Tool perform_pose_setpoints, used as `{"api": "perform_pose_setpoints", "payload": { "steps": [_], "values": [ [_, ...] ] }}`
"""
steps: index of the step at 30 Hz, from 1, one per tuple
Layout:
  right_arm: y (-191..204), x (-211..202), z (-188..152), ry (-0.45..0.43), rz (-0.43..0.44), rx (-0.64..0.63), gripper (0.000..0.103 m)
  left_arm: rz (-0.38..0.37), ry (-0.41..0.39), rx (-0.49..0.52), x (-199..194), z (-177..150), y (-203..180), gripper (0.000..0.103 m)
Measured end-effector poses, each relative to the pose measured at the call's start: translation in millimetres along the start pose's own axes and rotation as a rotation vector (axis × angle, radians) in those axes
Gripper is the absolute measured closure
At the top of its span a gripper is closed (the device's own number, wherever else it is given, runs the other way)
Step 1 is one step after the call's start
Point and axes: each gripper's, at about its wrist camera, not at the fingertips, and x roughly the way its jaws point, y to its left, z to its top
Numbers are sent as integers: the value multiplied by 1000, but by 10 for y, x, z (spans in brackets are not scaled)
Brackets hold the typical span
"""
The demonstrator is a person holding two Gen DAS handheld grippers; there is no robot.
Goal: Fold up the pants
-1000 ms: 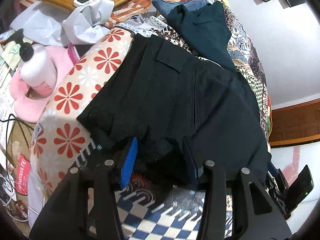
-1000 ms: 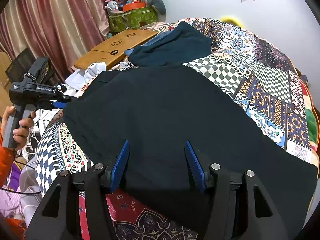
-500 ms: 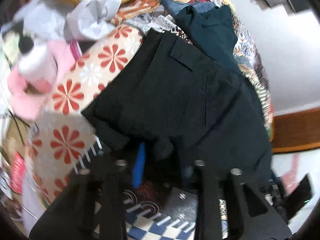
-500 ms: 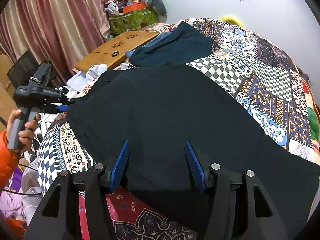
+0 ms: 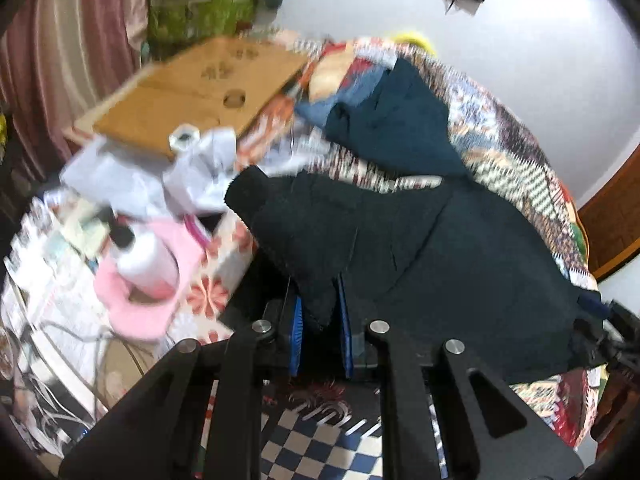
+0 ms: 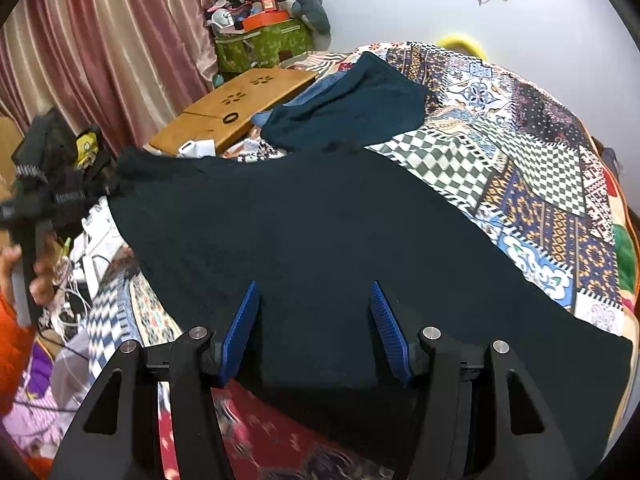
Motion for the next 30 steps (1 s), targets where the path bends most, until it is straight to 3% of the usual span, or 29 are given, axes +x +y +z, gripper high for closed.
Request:
{"api": "perform_pose_setpoints", "payload": {
  "steps": [4,7,10,12,15,18,21,25,30],
  "values": [
    [46,140,64,7,16,41,48,-30,113,-52,352,-219,151,87],
    [46,278,38,50,-1,51,48,-40,148,-60,475,-343,156,83],
    [-29,238,-38,37,-23,54,37,-56,159,-74,408,-337,198,80],
    [-154,182,-78,37,-32,83,34,-42,165,-67,365,-325,217,68],
    [-459,77,-179,38,-57,166,29,45,129,-14,249,-329,190,51],
    [-737,-14,-318,42,-98,230,26,105,98,44,147,-334,140,45],
    [-1063,-105,-497,63,-85,347,25,114,95,51,110,-303,124,44],
    [-1325,-259,-725,88,-154,397,25,139,67,92,19,-218,-41,43],
    [-1547,-472,-1001,123,-252,417,25,129,14,189,-97,-90,-448,29]
  ]
}}
